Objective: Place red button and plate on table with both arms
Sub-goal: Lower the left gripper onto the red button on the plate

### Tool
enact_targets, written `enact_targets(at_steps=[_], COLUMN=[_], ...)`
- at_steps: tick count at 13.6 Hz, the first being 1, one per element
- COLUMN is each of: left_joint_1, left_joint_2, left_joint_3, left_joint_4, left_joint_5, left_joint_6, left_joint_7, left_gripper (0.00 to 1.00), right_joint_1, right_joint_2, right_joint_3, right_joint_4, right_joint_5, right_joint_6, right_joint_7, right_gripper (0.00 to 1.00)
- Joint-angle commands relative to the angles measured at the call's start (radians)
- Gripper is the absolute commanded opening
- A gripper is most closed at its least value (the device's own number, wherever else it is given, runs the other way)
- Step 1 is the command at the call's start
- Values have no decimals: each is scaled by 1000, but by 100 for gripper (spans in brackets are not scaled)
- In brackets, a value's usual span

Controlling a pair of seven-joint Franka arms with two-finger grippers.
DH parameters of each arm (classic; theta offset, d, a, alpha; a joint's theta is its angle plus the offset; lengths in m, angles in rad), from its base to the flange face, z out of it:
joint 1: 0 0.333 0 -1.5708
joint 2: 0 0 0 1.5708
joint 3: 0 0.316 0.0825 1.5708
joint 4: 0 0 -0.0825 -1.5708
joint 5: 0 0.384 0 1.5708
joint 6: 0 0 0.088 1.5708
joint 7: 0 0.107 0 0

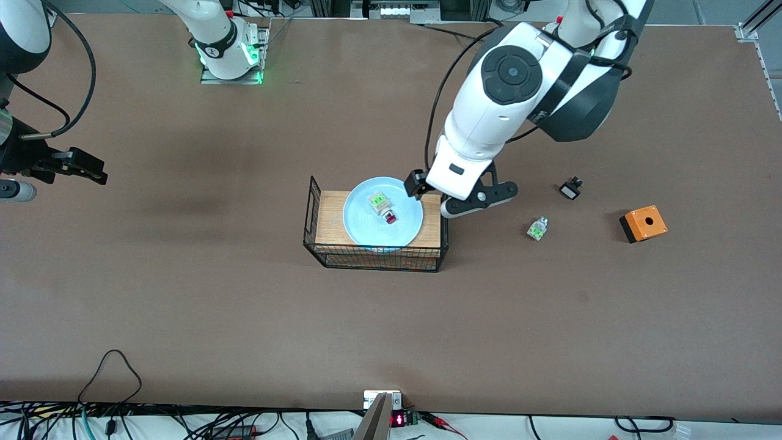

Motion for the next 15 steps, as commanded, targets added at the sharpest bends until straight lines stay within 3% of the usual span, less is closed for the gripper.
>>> enact_targets(at_steps=[1,4,11,15], left_joint_1=[-57,-125,-134,-145], left_joint_2=[85,146,197,235], left_joint_3=[10,13,22,21], left_joint_4=[57,54,22,25], left_joint_5=[-16,-10,1,0], left_joint_6=[80,224,209,275], left_joint_7=[-46,-49,-134,-183], left_gripper=[100,100,99,93], right_joint_1=[-4,-7,-7,-10], right_joint_2=[-14,-11,-11,-9], right_joint_3=[3,1,0,-2], right_joint_4=[-13,-13,-13,-13], right_joint_5=[-5,-5,-5,-5], right_joint_6=[6,6,8,6], right_joint_7=[13,12,13,13], right_gripper=[100,100,100,100])
